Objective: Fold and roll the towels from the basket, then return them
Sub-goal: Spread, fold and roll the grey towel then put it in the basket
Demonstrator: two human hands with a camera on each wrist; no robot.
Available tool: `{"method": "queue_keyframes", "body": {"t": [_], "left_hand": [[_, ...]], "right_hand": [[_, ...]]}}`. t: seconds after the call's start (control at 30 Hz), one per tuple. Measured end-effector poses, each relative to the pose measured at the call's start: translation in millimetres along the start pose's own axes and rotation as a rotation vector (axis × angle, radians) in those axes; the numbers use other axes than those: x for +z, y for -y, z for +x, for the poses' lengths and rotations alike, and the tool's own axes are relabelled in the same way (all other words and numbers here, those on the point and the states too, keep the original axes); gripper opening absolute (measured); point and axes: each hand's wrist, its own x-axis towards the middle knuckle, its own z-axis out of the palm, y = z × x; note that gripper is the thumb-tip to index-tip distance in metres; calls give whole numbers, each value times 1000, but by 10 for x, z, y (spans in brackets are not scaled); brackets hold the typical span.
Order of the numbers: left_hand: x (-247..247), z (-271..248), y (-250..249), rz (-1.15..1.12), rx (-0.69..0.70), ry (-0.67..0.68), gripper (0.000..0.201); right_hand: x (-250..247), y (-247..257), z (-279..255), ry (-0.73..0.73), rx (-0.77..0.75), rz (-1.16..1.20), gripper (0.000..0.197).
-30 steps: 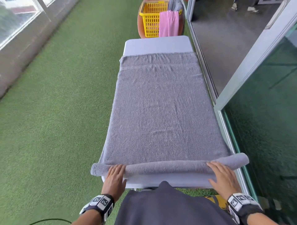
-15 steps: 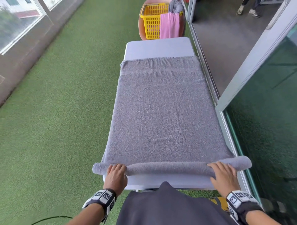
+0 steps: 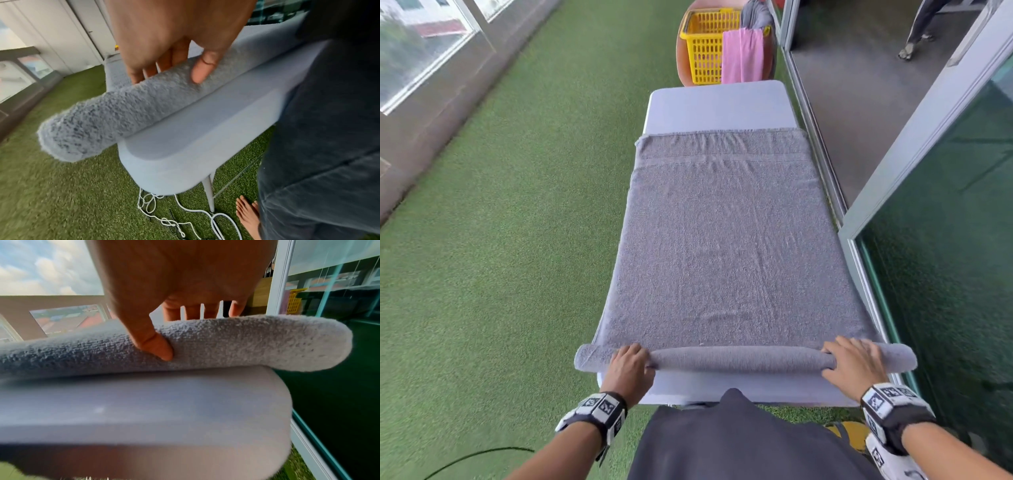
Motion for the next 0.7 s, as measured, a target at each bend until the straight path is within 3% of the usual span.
{"method": "queue_keyframes", "body": {"t": [0.13, 0.2, 0.27, 0.33, 0.43, 0.47, 0.57, 0.67, 0.7], "left_hand": [[4, 125, 19, 64, -36, -100, 41], [67, 43, 29, 105, 1, -77, 47], [119, -73, 31, 110, 25, 16, 65], [99, -121, 35, 102, 21, 53, 55], [-20, -16, 37, 66, 34, -12, 14], [-72, 51, 27, 51, 17, -36, 14], [-77, 195, 0, 112, -36, -39, 54], [27, 117, 24, 173, -55, 25, 53], [64, 63, 48, 169, -40, 50, 62]], "right_hand": [[-84, -7, 130, -101, -5, 100, 49], [-16, -6, 60, -66, -34, 128, 59], [68, 12, -73, -9, -46, 94, 64], [111, 13, -130, -3, -44, 82, 55], [4, 14, -11, 18, -22, 98, 36], [-70, 25, 58, 28, -8, 78, 36], [-178, 74, 193, -57, 18, 105, 47], [-75, 109, 101, -37, -11, 107, 57], [-6, 123, 35, 1, -15, 82, 62]]}}
